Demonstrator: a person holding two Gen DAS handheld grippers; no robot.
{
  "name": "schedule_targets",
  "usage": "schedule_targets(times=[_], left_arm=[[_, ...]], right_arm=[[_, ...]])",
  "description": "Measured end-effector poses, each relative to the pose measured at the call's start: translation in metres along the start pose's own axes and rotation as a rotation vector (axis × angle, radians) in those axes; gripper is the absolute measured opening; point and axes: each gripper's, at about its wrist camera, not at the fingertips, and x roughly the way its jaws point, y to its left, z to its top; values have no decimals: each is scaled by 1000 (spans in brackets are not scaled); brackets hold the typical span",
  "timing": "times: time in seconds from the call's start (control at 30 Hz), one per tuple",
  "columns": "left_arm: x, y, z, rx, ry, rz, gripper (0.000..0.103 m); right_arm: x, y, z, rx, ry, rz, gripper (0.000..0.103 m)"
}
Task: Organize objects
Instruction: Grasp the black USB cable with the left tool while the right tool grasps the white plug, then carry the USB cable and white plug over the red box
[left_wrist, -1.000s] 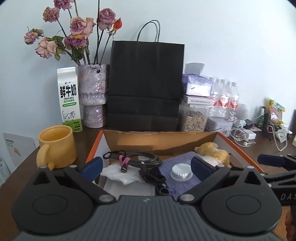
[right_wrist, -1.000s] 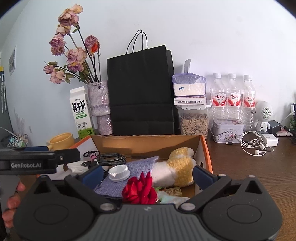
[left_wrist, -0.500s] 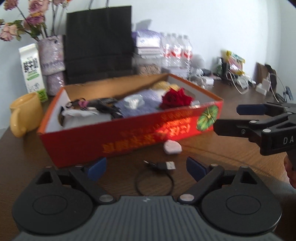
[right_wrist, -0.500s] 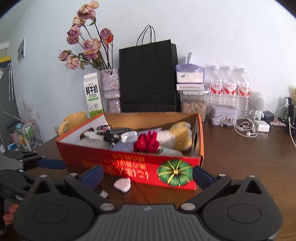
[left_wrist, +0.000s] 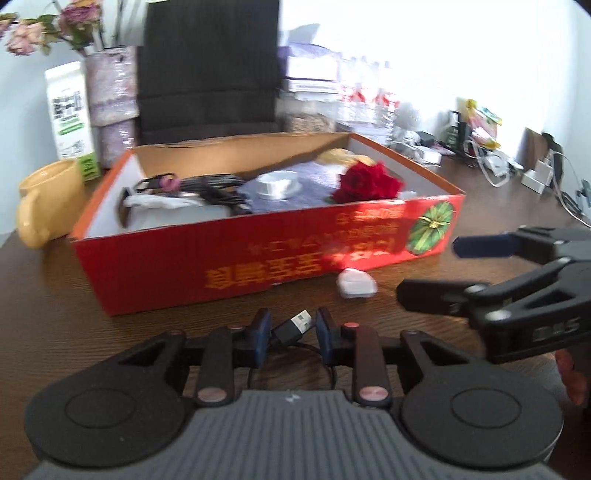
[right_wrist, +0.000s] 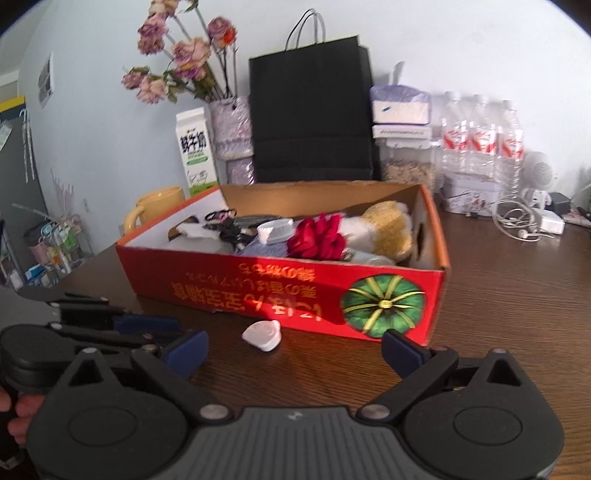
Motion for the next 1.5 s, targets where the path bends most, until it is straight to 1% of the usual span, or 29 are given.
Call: schedule_targets(times=[0.03, 0.07, 0.1, 0.17, 0.2, 0.23, 0.27, 0.33, 0.37, 0.5, 0.6, 0.73, 0.83, 0.97, 1.07, 1.2, 1.5], left_arm=[[-2, 4, 1, -9, -4, 8, 27], [-5, 7, 1, -18, -9, 13, 27], [-6, 10, 2, -25, -14, 18, 27], [-9, 14, 2, -30, -22, 28, 27], [-11, 15, 3, -32, -25, 31, 27], [-12, 16, 3, -34, -28, 33, 27], [-13, 17, 3, -37, -32, 31, 27], [-16, 18, 3, -41, -40, 26, 26], [-17, 18, 4, -42, -44, 24, 26], [-26, 18, 7, -46, -74, 14, 26], [-37, 18, 16, -47, -121, 2, 26], [-51, 18, 39, -50, -209, -1, 26], [-54, 18, 58, -51, -257, 7, 26], [-49, 17, 82, -53, -297, 23, 26], [-39, 18, 95, -63, -302, 39, 26], [-19, 21, 105, -74, -285, 59, 26], [14, 26, 111, -77, -249, 77, 26]], right_arm=[[7, 4, 1, -9, 15, 2, 84], [15, 8, 3, -20, 32, 2, 80], [22, 11, 4, -32, 50, 1, 73], [36, 18, 4, -51, 79, -4, 66], [41, 21, 4, -57, 91, -8, 60], [45, 23, 4, -63, 95, -12, 53], [48, 25, 5, -69, 95, -19, 49], [52, 29, 5, -83, 98, -22, 32], [52, 31, 5, -91, 95, -25, 27], [41, 37, 5, -118, 67, -16, 27], [24, 40, 11, -126, 24, 1, 27], [-1, 42, 27, -131, -69, 18, 27], [-13, 41, 42, -135, -140, 9, 27], [-14, 34, 62, -124, -187, -15, 27], [-7, 26, 73, -105, -203, -33, 27], [6, 15, 83, -87, -208, -63, 27], [35, -4, 87, -56, -189, -86, 27]])
